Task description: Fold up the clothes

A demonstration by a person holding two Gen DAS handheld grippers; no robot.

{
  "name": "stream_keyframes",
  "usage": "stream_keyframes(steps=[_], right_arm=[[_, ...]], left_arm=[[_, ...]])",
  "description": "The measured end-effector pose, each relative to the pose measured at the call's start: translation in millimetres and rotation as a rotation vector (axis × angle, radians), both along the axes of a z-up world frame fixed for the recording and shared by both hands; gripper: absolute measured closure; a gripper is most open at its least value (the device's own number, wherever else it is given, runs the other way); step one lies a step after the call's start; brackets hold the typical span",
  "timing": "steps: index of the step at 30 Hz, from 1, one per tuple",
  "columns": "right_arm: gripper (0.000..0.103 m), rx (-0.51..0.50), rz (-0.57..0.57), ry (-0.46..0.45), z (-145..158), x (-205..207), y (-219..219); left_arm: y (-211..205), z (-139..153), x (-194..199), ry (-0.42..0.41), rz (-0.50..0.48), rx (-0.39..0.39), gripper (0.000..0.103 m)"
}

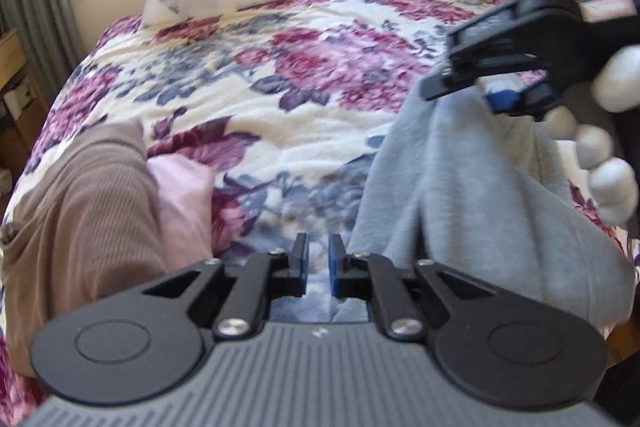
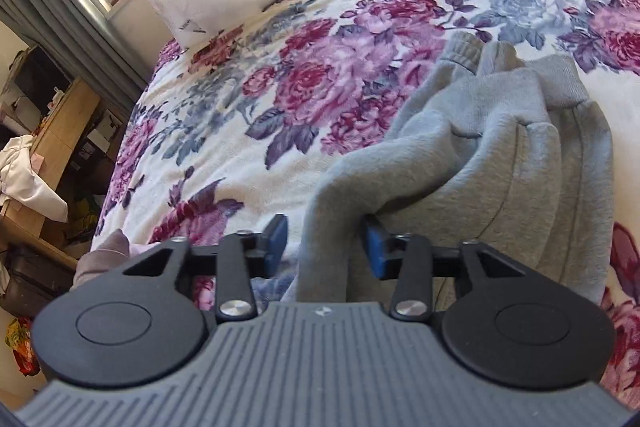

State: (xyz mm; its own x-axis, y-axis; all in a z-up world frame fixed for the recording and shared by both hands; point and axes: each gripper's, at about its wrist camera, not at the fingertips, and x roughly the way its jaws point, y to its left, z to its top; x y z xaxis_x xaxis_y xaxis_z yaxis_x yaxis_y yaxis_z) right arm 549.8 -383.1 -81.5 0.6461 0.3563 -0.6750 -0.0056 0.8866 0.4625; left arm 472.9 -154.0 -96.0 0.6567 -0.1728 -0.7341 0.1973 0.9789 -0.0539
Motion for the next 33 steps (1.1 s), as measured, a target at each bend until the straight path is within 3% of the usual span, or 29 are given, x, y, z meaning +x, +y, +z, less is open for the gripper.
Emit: stream_keyframes(steps=[2,4,6,10,13,15,17,18,19,21,27,29,33], right_arm=[[0.048,0.018,-0.003,-0.02,-2.2,-16.5,-13.6],[0.047,0.042,-0.004,-0.057,-6.1,-50.7,-37.2],[0.045,0.049,-0.003,-0.092,-14.1,-90.4,-60.5],[0.044,0.048,0.024,-0.113,-39.7,-165.8,-95.0],[0.044,0.058,0.115,-0.092,-58.7,-205.3,-90.9],[0.044,0.058,0.183,-0.088,-64.7,-214.7,-75.3],[0.047,0.018,0.234,-0.093,-68.0,-217.7,-54.4],[0.067,-0.016,0.25,-0.104,-68.3,-217.4,-43.5],[0.095,-0.046,0.263,-0.111,-68.4,-217.0,-34.8],[0.097,-0.089,0.243,-0.147,-61.0,-218.9,-28.0],[0.098,-0.057,0.198,-0.33,-9.3,-235.3,-31.1],[0.098,-0.06,0.186,-0.349,1.0,-234.4,-32.0],[0.098,-0.059,0.161,-0.309,-2.2,-225.8,-38.3]], left_arm=[[4.2,-1.8,-11.6,0.002,-0.019,-0.033,0.09],[4.4,-4.2,-27.9,-0.004,-0.063,-0.062,0.078],[2.9,-6.4,-44.7,-0.011,-0.116,-0.095,0.074],[-3.2,-15.8,-62.2,-0.014,-0.243,-0.136,0.073],[-19.3,-32.7,-60.0,-0.004,-0.276,-0.136,0.072],[-29.4,-42.9,-56.9,0.002,-0.286,-0.137,0.074],[-31.1,-44.2,-56.4,-0.02,-0.283,-0.123,0.086],[-31.3,-43.6,-56.6,-0.034,-0.277,-0.117,0.092],[-31.3,-42.8,-56.8,-0.047,-0.27,-0.112,0.093],[-24.5,-32.7,-58.4,-0.09,-0.231,-0.125,0.095],[-16.8,15.6,-72.8,-0.308,-0.222,-0.101,0.098],[-16.4,19.4,-67.7,-0.34,-0.203,-0.059,0.098],[-1.8,-0.3,-48.2,-0.297,-0.139,-0.031,0.101]])
